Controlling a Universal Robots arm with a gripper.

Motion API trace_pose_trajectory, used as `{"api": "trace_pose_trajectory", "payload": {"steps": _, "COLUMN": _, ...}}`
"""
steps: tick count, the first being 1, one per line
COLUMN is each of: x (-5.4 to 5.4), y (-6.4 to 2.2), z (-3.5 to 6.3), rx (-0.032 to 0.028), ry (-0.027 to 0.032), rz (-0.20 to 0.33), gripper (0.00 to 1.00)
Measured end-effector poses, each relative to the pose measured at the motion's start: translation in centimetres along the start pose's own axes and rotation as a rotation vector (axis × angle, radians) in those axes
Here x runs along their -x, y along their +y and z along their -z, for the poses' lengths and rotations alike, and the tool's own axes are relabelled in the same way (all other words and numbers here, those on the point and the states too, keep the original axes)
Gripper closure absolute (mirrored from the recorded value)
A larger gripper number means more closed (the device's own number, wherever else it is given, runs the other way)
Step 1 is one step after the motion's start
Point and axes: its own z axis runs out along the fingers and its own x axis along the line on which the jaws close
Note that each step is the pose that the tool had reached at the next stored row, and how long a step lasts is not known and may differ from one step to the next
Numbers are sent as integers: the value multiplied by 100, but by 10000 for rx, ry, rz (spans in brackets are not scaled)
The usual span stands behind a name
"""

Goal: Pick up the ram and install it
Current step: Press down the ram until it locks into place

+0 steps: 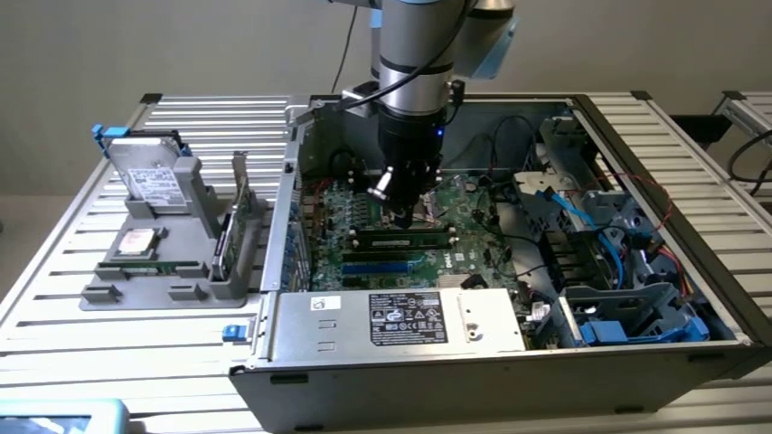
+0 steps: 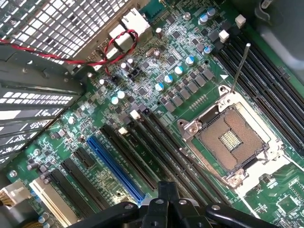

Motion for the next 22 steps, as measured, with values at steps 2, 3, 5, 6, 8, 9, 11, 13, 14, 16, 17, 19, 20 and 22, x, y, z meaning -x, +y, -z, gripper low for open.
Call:
{"api": "trace_pose_trajectory", "payload": {"steps": 2, "x": 0, "y": 0, "z": 0, "rx": 12, "ry": 7, "rz": -198, "gripper": 89}}
{"api": "trace_pose_trajectory", "payload": {"steps": 3, "x": 0, "y": 0, "z": 0, "rx": 18, "ry": 12, "rz": -297, "gripper": 89}}
{"api": "trace_pose_trajectory", "payload": {"steps": 5, "x": 0, "y": 0, "z": 0, "rx": 29, "ry": 17, "rz": -502, "gripper": 89}}
{"api": "trace_pose_trajectory", "payload": {"steps": 6, "x": 0, "y": 0, "z": 0, "rx": 34, "ry": 20, "rz": -599, "gripper": 89}}
{"api": "trace_pose_trajectory", "payload": {"steps": 8, "x": 0, "y": 0, "z": 0, "rx": 45, "ry": 26, "rz": -794, "gripper": 89}}
{"api": "trace_pose_trajectory", "payload": {"steps": 9, "x": 0, "y": 0, "z": 0, "rx": 50, "ry": 29, "rz": -892, "gripper": 89}}
{"api": "trace_pose_trajectory", "payload": {"steps": 11, "x": 0, "y": 0, "z": 0, "rx": 58, "ry": 34, "rz": -1090, "gripper": 89}}
{"api": "trace_pose_trajectory", "payload": {"steps": 13, "x": 0, "y": 0, "z": 0, "rx": 58, "ry": 28, "rz": -1264, "gripper": 89}}
{"api": "trace_pose_trajectory", "payload": {"steps": 14, "x": 0, "y": 0, "z": 0, "rx": 50, "ry": 18, "rz": -1349, "gripper": 89}}
{"api": "trace_pose_trajectory", "payload": {"steps": 16, "x": 0, "y": 0, "z": -1, "rx": 24, "ry": -14, "rz": -1524, "gripper": 89}}
{"api": "trace_pose_trajectory", "payload": {"steps": 17, "x": 0, "y": 0, "z": 0, "rx": 9, "ry": -31, "rz": -1616, "gripper": 89}}
{"api": "trace_pose_trajectory", "payload": {"steps": 19, "x": 0, "y": 0, "z": -1, "rx": -20, "ry": -67, "rz": -1808, "gripper": 89}}
{"api": "trace_pose_trajectory", "payload": {"steps": 20, "x": 0, "y": 0, "z": -1, "rx": -30, "ry": -80, "rz": -1907, "gripper": 89}}
{"api": "trace_pose_trajectory", "payload": {"steps": 22, "x": 0, "y": 0, "z": 0, "rx": -42, "ry": -95, "rz": -2129, "gripper": 89}}
